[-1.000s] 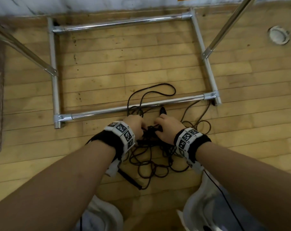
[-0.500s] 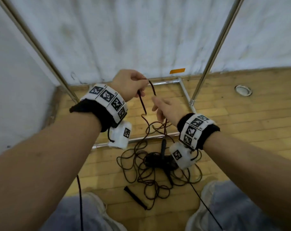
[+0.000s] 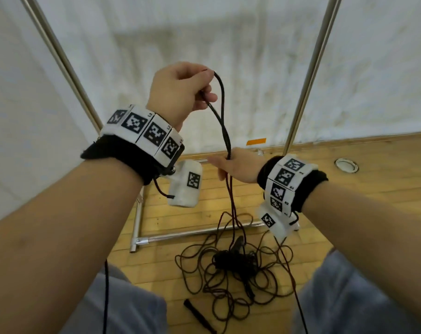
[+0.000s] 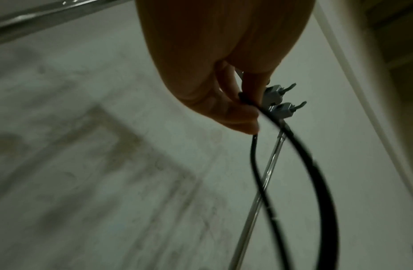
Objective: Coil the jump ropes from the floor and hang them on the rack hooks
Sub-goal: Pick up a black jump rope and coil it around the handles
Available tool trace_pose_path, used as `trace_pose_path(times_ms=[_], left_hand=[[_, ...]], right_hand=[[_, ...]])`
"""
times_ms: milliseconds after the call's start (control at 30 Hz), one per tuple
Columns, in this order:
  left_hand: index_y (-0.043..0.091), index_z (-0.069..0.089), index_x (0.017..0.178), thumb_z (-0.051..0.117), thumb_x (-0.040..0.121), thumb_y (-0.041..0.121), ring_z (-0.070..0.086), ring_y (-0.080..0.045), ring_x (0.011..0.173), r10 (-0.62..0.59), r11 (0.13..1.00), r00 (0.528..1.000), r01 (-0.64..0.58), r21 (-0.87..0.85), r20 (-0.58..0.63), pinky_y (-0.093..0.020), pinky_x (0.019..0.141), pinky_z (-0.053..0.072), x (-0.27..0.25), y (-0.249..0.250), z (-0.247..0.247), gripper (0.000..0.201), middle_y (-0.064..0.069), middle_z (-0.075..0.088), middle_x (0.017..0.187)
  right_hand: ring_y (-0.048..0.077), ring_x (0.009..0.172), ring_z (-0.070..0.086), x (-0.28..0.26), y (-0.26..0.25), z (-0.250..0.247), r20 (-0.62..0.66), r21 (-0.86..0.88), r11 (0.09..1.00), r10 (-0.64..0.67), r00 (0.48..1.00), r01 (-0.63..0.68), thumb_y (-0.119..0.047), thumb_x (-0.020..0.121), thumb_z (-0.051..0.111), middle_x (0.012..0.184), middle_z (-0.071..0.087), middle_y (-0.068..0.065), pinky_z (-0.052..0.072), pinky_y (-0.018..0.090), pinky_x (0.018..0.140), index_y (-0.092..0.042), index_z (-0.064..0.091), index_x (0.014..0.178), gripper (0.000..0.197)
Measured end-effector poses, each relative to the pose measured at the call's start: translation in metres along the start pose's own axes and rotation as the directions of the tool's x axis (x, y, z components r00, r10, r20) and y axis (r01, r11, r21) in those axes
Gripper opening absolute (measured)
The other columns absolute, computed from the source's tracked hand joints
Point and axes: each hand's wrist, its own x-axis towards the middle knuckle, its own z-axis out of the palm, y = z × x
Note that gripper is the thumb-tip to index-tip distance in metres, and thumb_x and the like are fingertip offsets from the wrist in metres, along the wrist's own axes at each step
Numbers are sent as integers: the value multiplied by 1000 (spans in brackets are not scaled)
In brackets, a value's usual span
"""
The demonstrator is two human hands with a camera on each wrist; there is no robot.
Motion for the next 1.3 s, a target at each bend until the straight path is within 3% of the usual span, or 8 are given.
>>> trace_pose_path(times_ms=[100, 233, 400, 600, 800, 933, 1167, 1300], left_hand=[[12, 60, 97, 62, 89, 41, 69, -13, 83, -103, 995, 994, 103, 0, -41, -28, 74, 57, -1, -20, -10, 30, -1, 67, 90], [25, 62, 108, 65, 68, 68, 55, -5, 115, -400, 903, 851, 302, 305, 340, -45, 105, 36, -18, -66, -13, 58, 12, 66, 116], [23, 65, 86, 64, 87, 32, 67, -7, 95, -541, 826, 677, 319, 464, 498, -41, 98, 42, -21, -104, 9, 9, 8, 73, 90], [17, 61, 90, 48, 98, 20, 70, -14, 89, -584, 768, 671, 276, 578, 457, -26, 78, 52, -23, -126, 7, 16, 2, 73, 92], [9, 62, 87, 53, 96, 14, 71, -17, 65, -364, 925, 902, 322, 201, 234, -23, 60, 58, -11, -109, -1, 13, -2, 74, 77], [6, 59, 87, 54, 95, 14, 68, -19, 59, -293, 956, 951, 294, 11, 101, -24, 55, 56, -3, -95, -7, 12, -6, 74, 76], [10, 62, 97, 58, 93, 32, 72, -23, 78, -358, 932, 933, 359, -49, 24, -26, 61, 57, -1, -96, -15, 23, -9, 73, 94], [18, 67, 103, 67, 85, 22, 69, -11, 92, -468, 853, 852, 366, 371, 235, -30, 80, 54, -6, -108, -19, 18, 5, 72, 102]], right_hand=[[18, 45, 50, 1, -3, -12, -96, 268, 963, 14, 995, 12, -56, 94, 37, 61, 63, 11, 42, 28, 56, -15, 52, 50, 62], [20, 43, 45, 7, -2, -23, -181, 808, 583, 103, 978, 88, -44, 95, 46, 58, 60, 9, 44, 29, 49, -13, 43, 54, 52], [18, 44, 48, 18, 3, -37, -221, 946, 278, 173, 960, 168, -42, 96, 45, 62, 58, 9, 48, 25, 47, -12, 43, 57, 49], [17, 53, 56, 29, 22, -62, -329, 944, 96, 323, 887, 315, -43, 95, 46, 69, 59, 8, 55, 27, 58, -9, 49, 63, 47], [20, 100, 59, 29, 36, -23, 31, 866, 496, 71, 997, -62, -41, 82, 64, 110, 62, 3, 44, 36, 87, -16, 58, 108, 36], [12, 96, 58, 15, 40, 25, 275, 289, 946, 64, 959, -145, -38, 90, 57, 101, 66, -7, 43, 31, 85, -20, 65, 100, 22], [17, 89, 66, 3, 52, 51, 132, 234, 959, 134, 982, -162, -31, 98, 41, 89, 71, -1, 51, 34, 86, -19, 58, 92, 21], [16, 71, 65, 1, 48, 30, -21, 379, 919, 124, 992, -107, -28, 100, 35, 72, 70, 0, 52, 32, 70, -18, 52, 88, 23]])
